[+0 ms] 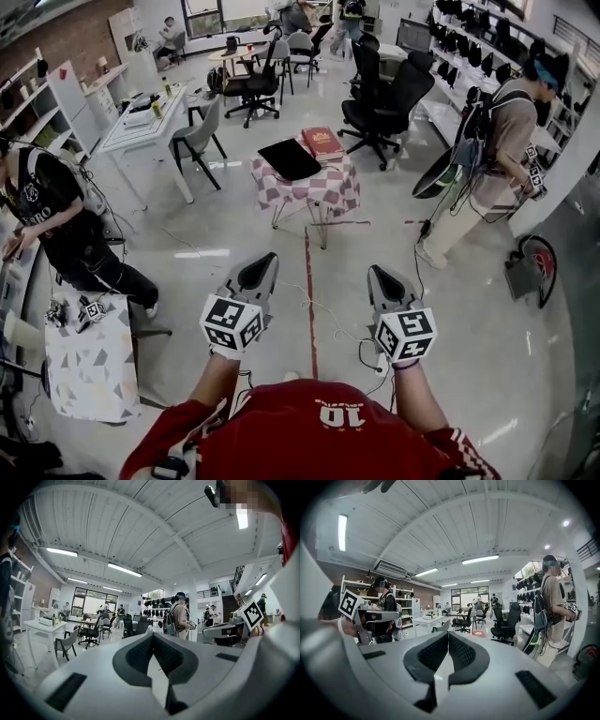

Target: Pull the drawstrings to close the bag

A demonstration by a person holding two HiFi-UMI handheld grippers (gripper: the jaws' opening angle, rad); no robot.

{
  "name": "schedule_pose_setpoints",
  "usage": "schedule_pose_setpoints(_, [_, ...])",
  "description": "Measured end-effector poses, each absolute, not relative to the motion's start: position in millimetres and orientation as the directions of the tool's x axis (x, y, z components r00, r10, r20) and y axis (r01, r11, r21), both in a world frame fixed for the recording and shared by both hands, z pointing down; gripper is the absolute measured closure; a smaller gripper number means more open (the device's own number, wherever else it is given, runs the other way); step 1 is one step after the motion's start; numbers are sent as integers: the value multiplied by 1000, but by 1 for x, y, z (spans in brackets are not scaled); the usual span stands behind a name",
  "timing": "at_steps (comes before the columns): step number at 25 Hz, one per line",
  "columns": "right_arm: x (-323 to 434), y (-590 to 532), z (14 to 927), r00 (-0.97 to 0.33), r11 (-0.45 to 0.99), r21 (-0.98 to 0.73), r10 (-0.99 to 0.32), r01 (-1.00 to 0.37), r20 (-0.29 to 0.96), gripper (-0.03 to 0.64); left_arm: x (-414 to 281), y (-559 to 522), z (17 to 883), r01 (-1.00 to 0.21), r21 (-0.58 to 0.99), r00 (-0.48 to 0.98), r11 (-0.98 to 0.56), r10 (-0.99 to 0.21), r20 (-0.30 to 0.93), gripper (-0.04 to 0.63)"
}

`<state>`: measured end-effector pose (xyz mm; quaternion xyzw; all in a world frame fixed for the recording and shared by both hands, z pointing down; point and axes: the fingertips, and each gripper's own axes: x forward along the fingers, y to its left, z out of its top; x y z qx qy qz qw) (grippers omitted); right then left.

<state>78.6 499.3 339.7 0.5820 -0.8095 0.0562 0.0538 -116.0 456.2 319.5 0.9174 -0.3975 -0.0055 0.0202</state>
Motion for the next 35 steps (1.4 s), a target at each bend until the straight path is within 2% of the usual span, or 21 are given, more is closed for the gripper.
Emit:
schedule_pose_setpoints(20, [38,484,360,-251,249,-37,-947,-968,202,600,-154,420,334,-676,65,737,-734,-676,14,588])
schedule_pose_setpoints(35, [30,446,373,-262,260,-40,-937,-965,233,600,-169,383,354,-693,108,719,-712,-694,38,588])
